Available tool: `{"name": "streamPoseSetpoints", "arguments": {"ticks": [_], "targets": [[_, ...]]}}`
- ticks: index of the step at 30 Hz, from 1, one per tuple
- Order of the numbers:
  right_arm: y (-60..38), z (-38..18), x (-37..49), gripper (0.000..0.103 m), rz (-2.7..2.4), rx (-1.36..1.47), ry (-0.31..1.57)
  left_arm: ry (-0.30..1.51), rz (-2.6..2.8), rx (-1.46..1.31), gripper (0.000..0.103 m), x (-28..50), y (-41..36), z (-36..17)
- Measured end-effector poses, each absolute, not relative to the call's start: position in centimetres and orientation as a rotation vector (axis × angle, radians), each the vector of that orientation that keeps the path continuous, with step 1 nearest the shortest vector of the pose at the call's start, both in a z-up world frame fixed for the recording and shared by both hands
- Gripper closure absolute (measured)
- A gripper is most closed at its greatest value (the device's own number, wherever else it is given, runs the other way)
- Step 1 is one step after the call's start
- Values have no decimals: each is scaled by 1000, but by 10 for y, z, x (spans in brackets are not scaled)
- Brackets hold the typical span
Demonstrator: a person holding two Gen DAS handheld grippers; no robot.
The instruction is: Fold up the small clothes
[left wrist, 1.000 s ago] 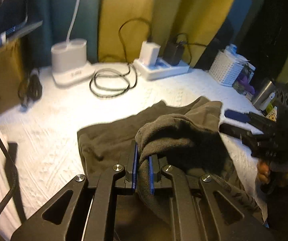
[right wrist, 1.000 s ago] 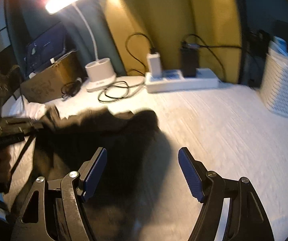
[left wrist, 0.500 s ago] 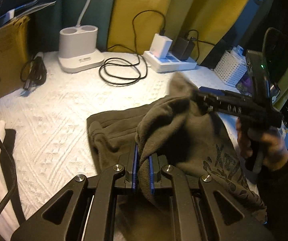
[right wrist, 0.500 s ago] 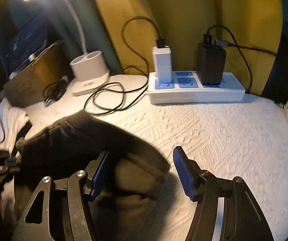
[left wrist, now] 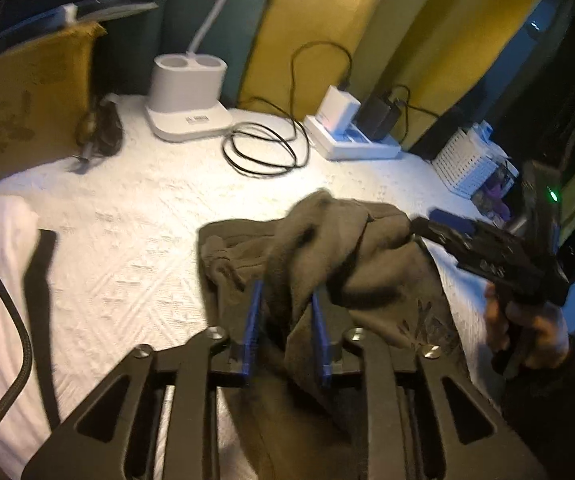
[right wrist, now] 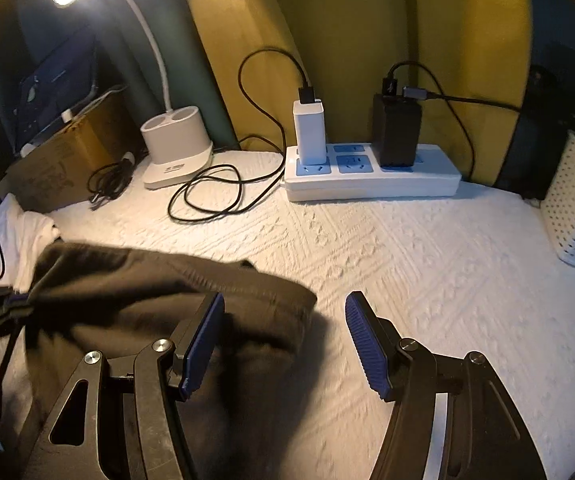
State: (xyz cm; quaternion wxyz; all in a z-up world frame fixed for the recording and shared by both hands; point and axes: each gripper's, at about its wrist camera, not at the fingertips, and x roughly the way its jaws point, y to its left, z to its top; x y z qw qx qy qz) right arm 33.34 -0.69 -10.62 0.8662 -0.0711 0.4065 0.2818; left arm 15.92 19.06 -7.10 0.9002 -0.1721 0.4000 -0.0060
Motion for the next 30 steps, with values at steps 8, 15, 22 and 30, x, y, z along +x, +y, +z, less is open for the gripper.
{"name": "streamPoseSetpoints", "arguments": {"ticks": [8,15,22,30], "targets": [[-32,-98,283,38,581,-147,842,818,-19,-333,47,127,173,-65],[-49,-100,242,38,571,-156,843,881,-92,-292,47,98,127,-87],[-56,-103,208,38,566,-163,845,899,-97,-253,47,73,99,-102],[-64,-107,171,38,545,-192,845,897,-72,-266,47,51,92,-114]]}}
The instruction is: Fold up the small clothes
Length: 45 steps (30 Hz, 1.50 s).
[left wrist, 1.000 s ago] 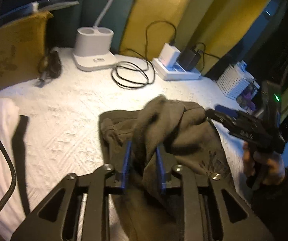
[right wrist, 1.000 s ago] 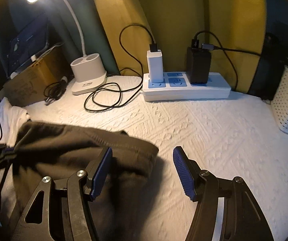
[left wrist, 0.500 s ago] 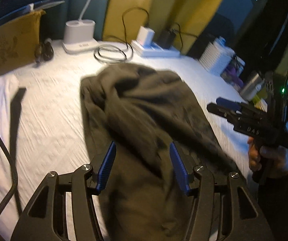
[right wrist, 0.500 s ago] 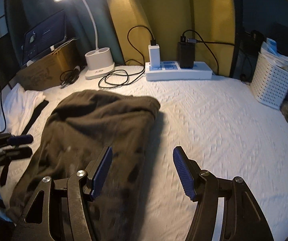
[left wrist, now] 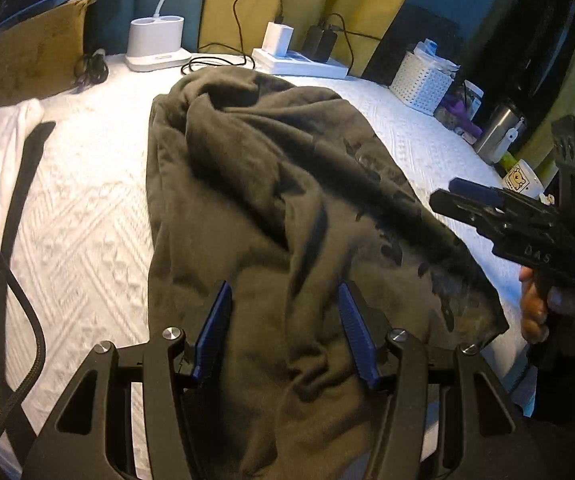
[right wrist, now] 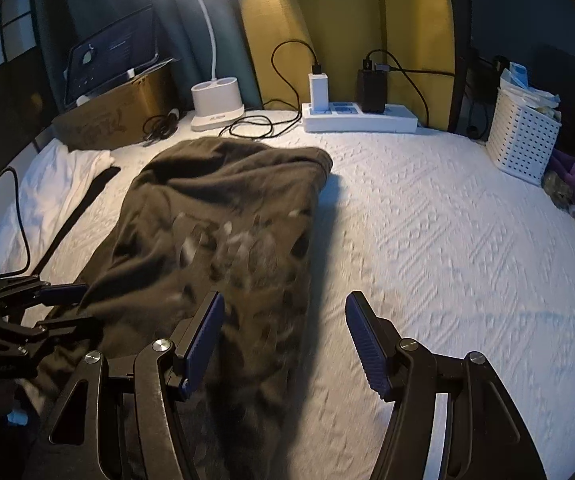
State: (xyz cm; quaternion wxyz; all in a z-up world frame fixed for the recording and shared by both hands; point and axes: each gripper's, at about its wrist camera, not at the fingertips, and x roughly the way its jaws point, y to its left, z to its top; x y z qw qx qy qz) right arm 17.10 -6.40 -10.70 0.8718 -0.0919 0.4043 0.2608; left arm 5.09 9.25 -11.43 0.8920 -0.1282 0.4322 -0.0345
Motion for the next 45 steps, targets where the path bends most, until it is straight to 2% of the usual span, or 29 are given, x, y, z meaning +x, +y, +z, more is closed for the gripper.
{"name": "streamPoseSetpoints", "arguments": {"ticks": [4,5,6,7,9,10,11,18,25,31,32,33,34,35,36,38,39,40,41,43,45], "targets": [[-71,-112,158,38,538,-188,851,873,-89,-235,48,43,86,-117],[-72,-113,155,38,537,-187,851,861,-94,-220,55,41,84,-117],[-73,-113,153,38,537,-187,850,856,-95,-205,70,39,82,-117],[-74,-114,150,38,534,-186,850,851,-91,-192,76,38,81,-117],[-75,-115,146,38,535,-182,852,833,-95,-185,95,34,80,-113],[-76,-116,144,38,535,-180,851,823,-91,-184,96,31,81,-109],[-76,-116,142,38,534,-181,851,811,-95,-188,102,28,82,-105],[-78,-113,131,38,543,-189,830,749,-84,-206,103,2,87,-78],[-78,-136,129,38,545,-196,884,818,-35,-251,103,-11,101,-99],[-91,-138,115,38,553,-169,895,825,-60,-372,98,-20,106,-96],[-93,-138,112,38,554,-161,898,821,-82,-361,89,-22,101,-94],[-96,-138,110,38,556,-151,902,821,-101,-356,72,-24,99,-93],[-101,-139,107,38,564,-132,908,826,-127,-349,62,-26,94,-94],[-103,-140,105,38,574,-113,915,838,-148,-339,47,-26,89,-97],[-105,-141,102,38,590,-87,925,858,-162,-318,45,-26,83,-102],[-106,-145,95,38,622,-49,932,893,-159,-282,45,-25,75,-115],[-106,-145,91,47,626,-58,914,898,-151,-278,54,-25,74,-119],[-103,-147,86,67,631,-71,911,901,-136,-266,68,-26,73,-122],[-102,-147,82,72,628,-73,906,910,-112,-240,87,-27,72,-124],[-98,-146,75,81,625,-91,896,897,-122,-242,97,-30,74,-121],[-98,-142,70,86,620,-94,891,877,-115,-222,97,-36,74,-114]]}}
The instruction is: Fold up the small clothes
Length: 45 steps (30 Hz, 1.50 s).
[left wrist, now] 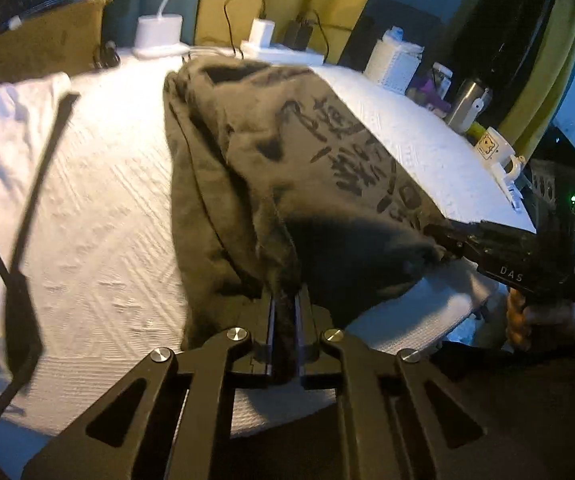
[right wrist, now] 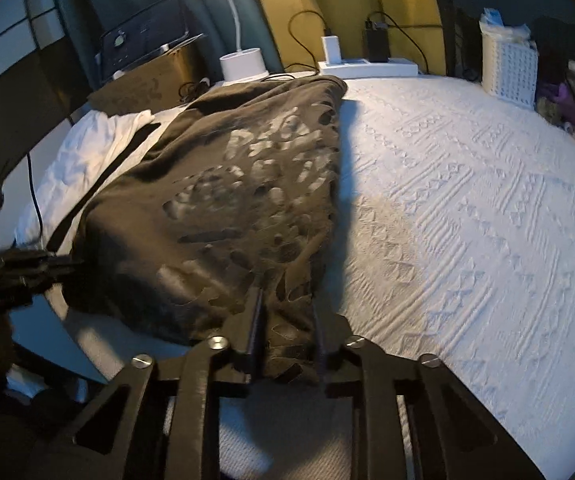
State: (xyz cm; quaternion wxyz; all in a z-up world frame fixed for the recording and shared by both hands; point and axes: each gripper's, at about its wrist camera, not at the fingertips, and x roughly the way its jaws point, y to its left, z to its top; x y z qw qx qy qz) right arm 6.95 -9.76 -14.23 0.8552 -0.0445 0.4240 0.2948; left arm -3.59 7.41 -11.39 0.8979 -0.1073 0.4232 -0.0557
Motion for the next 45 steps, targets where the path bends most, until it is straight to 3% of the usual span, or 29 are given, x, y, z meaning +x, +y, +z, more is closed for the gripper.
{"name": "streamPoseSetpoints", "arguments": {"ticks": [4,19,22,27,38,39,41,42,43,45], "targets": [[-102,-136,60,90,609,-94,891,875,-121,-203,97,-43,76,-107],[-112,-140,38,87,548,-119,931,949,-111,-223,93,-48,99,-110],[-115,-134,40,87,546,-132,946,917,-90,-213,87,-46,105,-99],[-114,-123,50,87,516,-162,939,871,-44,-221,53,-34,121,-86],[-120,-122,95,86,409,-232,936,840,-36,-215,52,19,128,-68],[-121,-124,101,84,393,-246,939,840,-38,-213,52,24,128,-68],[-123,-131,113,59,346,-284,956,844,-38,-212,52,33,127,-68],[-126,-134,119,26,318,-298,959,848,-40,-215,52,37,126,-69],[-128,-136,121,13,303,-305,952,855,-42,-219,52,41,126,-71],[-134,-141,129,14,283,-319,959,868,-43,-219,52,47,124,-74]]}}
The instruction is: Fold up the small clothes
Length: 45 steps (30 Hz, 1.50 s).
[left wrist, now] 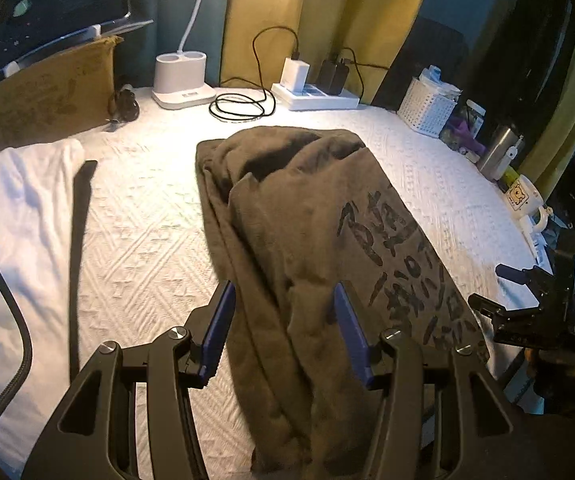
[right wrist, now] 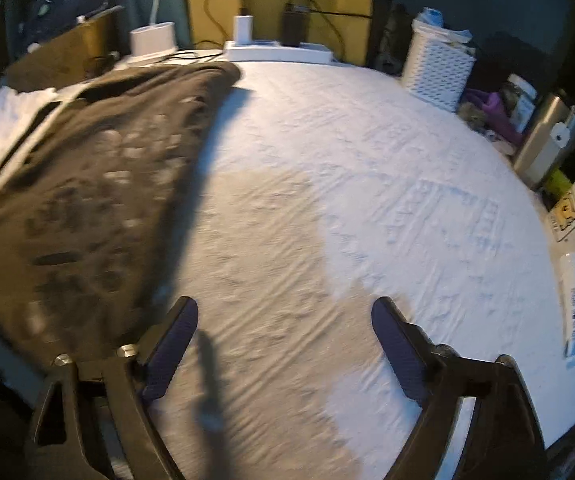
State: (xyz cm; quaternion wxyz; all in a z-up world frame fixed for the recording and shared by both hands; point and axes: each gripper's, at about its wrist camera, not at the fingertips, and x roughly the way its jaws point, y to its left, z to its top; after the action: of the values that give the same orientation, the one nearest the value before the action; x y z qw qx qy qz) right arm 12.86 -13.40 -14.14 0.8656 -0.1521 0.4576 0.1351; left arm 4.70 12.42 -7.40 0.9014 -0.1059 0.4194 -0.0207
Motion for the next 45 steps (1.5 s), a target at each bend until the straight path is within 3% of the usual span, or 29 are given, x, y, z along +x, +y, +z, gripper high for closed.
{"name": "streamPoseSetpoints", "arguments": {"ticks": [12,16,18,22,27,37,38,40,45], "targets": [[-122,-118,186,14,376,-244,866,864,11,-231,51,81,144,-75],[-102,-110,211,33,423,-228,849,850,23,-223,51,101,152,-76],[-91,-108,225,34,447,-224,842,845,31,-217,51,112,155,-78],[-72,-105,248,50,480,-210,838,837,42,-222,51,133,164,-83],[-51,-104,275,55,523,-189,840,829,39,-240,51,157,173,-89],[-21,-111,333,56,608,-121,889,823,15,-214,52,186,181,-100],[-19,-113,338,58,618,-107,904,827,10,-217,52,187,182,-102],[-16,-121,347,70,637,-73,943,824,3,-215,53,189,182,-104],[-7,-131,360,79,653,-52,960,819,-24,-204,95,193,181,-107]]}}
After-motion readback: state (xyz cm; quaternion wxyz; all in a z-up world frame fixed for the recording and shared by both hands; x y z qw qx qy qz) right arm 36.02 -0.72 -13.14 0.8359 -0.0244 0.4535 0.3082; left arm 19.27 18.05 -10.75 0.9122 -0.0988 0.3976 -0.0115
